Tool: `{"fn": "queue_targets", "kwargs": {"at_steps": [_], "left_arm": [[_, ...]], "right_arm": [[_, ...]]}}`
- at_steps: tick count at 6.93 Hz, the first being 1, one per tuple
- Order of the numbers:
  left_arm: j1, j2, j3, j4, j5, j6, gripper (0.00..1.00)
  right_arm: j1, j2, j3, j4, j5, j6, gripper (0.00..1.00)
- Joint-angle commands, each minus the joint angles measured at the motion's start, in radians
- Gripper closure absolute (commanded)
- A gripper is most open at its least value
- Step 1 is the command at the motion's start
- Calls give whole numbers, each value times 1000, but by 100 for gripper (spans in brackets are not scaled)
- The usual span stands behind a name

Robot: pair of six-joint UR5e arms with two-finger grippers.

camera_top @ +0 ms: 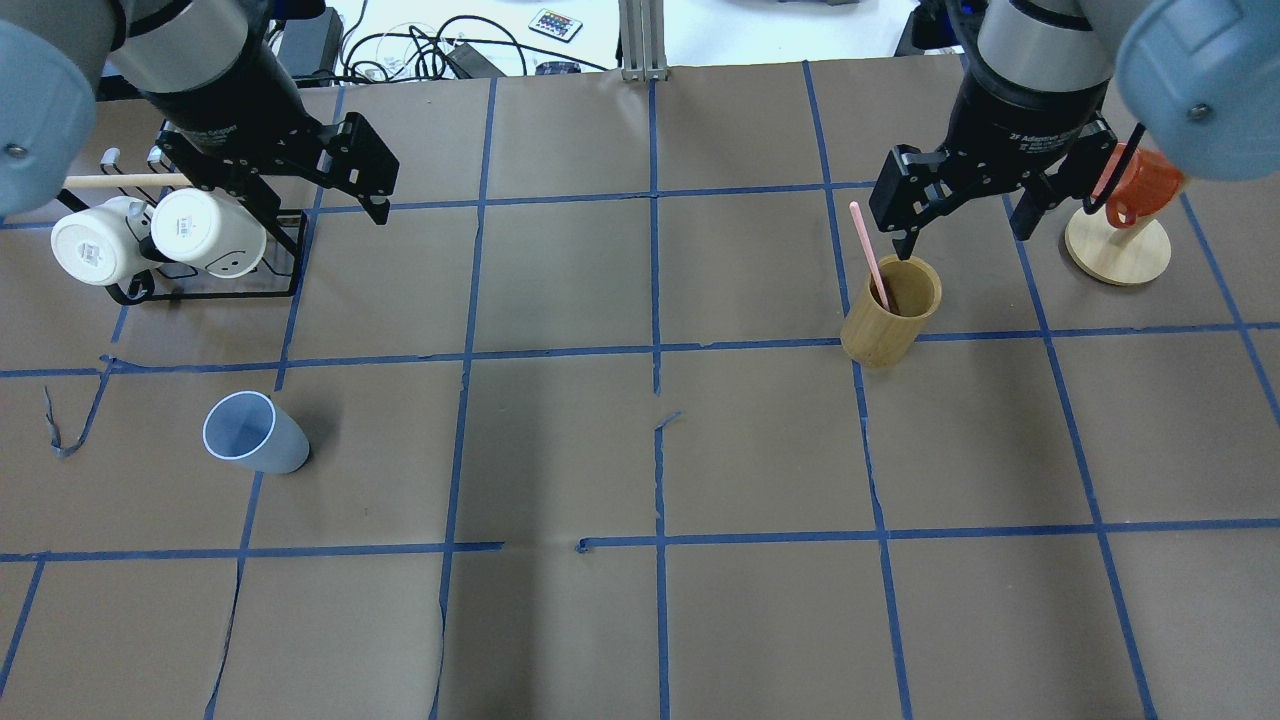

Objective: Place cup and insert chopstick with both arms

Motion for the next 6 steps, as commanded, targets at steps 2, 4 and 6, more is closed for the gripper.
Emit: {"fn": "queue_targets", "kwargs": {"at_steps": [2, 4, 6], "left_arm": [[5, 0, 1, 0, 3, 3, 0], [8, 1, -1, -3, 6, 96, 0], [108, 12, -44, 29, 3, 168, 0]], "right_arm": [[0, 0, 0, 1, 0, 0, 0], [0, 0, 0, 0, 0, 0, 0], [0, 0, 0, 0, 0, 2, 0]]}}
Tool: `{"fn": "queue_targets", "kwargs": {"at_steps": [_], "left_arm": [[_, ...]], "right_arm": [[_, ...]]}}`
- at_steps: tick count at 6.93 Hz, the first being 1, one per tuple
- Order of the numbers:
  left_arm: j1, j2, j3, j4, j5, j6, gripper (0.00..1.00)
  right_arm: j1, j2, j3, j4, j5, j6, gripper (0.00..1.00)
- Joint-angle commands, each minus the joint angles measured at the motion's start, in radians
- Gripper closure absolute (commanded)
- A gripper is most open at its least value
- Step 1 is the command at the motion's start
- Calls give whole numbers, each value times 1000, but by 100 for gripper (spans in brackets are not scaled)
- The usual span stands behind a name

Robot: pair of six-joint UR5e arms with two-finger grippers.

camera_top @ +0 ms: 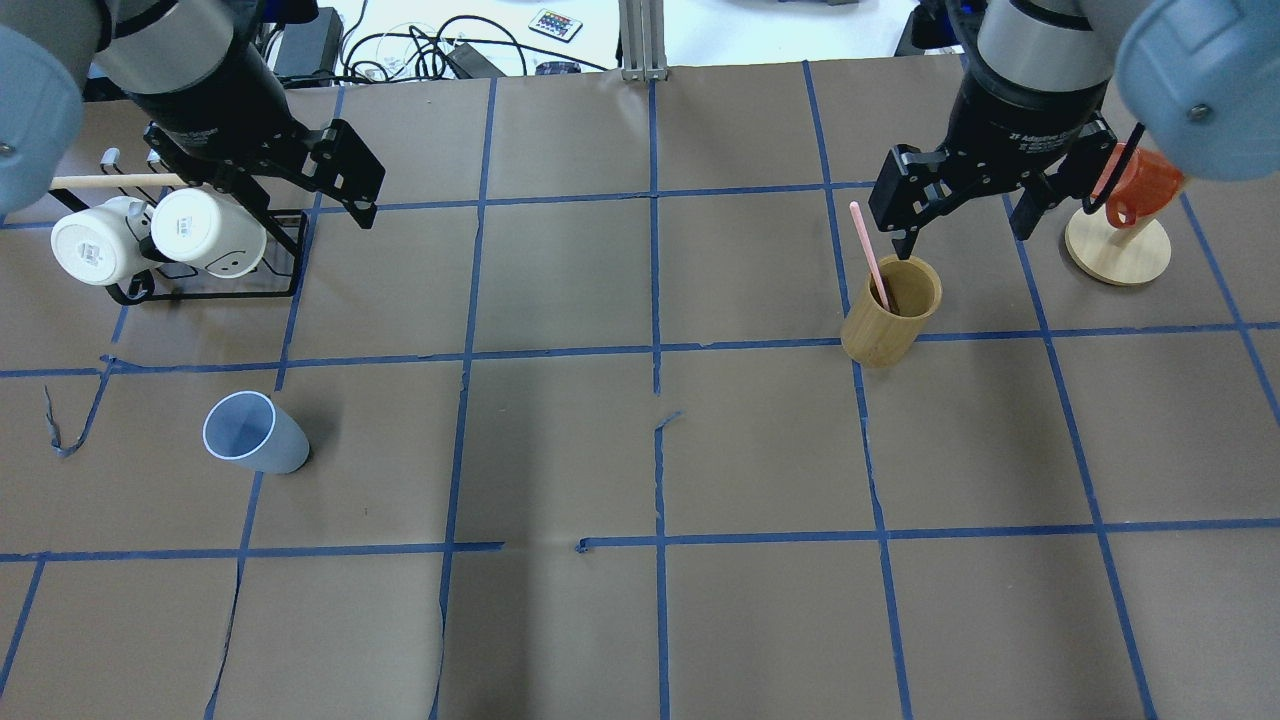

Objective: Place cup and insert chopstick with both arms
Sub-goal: 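Grasp the light blue cup with the left gripper while the right descends to the chopstick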

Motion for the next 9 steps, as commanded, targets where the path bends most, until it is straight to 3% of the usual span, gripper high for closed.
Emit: {"fn": "queue_targets", "kwargs": {"at_steps": [1, 4, 5, 9], "left_arm": [[166, 20, -75, 33, 2, 215, 0], [447, 9, -311, 236, 2, 458, 0], [460, 10, -372, 264, 5, 451, 0], [466, -72, -434, 283, 4, 400, 6]], "right_arm": [[-2, 0, 0, 0, 0, 1, 0], [-2, 0, -8, 0, -2, -3, 0], [-2, 0, -2, 0, 0, -3, 0], [0, -2, -3, -18, 0, 1, 0]]}}
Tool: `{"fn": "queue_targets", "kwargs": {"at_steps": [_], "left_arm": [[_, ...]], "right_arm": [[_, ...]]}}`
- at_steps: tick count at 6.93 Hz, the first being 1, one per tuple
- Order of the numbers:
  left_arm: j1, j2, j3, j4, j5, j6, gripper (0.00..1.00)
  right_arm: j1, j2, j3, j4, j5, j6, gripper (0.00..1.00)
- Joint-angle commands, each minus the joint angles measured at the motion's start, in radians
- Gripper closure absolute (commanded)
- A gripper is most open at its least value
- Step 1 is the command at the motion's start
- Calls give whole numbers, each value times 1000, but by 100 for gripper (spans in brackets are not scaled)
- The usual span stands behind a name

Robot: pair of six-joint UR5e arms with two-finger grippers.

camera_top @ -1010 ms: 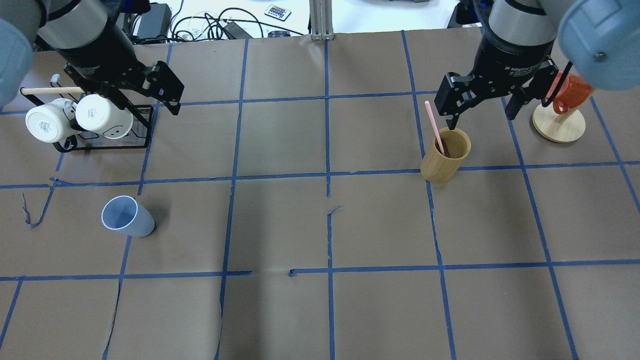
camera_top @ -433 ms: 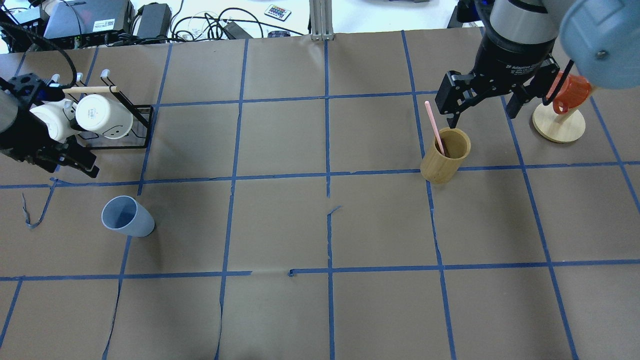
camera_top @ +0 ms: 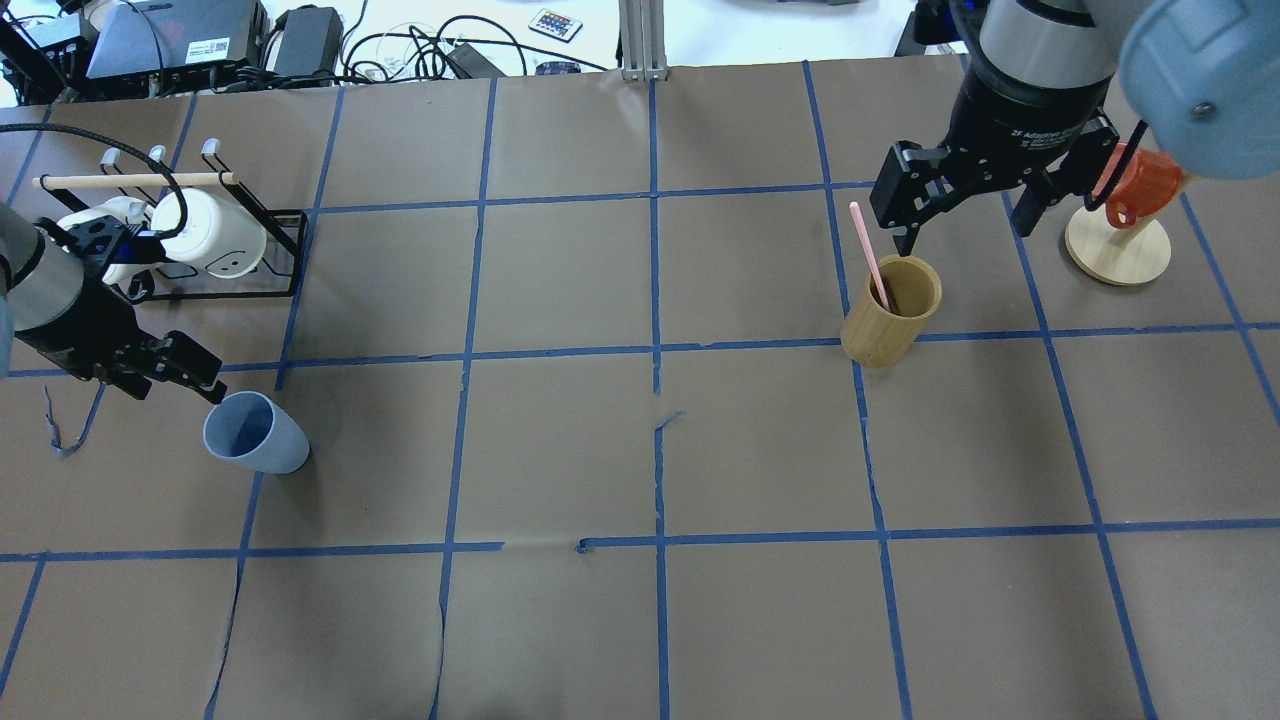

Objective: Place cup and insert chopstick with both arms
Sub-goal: 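Grasp the light blue cup with the left gripper while the right descends to the chopstick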

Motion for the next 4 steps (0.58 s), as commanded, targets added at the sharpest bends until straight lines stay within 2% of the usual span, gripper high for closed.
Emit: {"fn": "queue_targets", "kwargs": {"at_steps": [1, 2, 3, 4], "left_arm": [[-1, -42, -21, 31, -9, -12, 19], [-1, -69, -36, 29, 4, 7, 55], [-1, -71, -43, 28, 5, 10, 75], [-4, -71, -43, 28, 5, 7, 100]], "right_arm": [[1, 6, 3, -9, -2, 3, 0], [-1, 14, 4, -12, -11, 0, 0], [1, 33, 6, -72, 1, 0, 0], [1, 50, 7, -119, -2, -12, 0]]}}
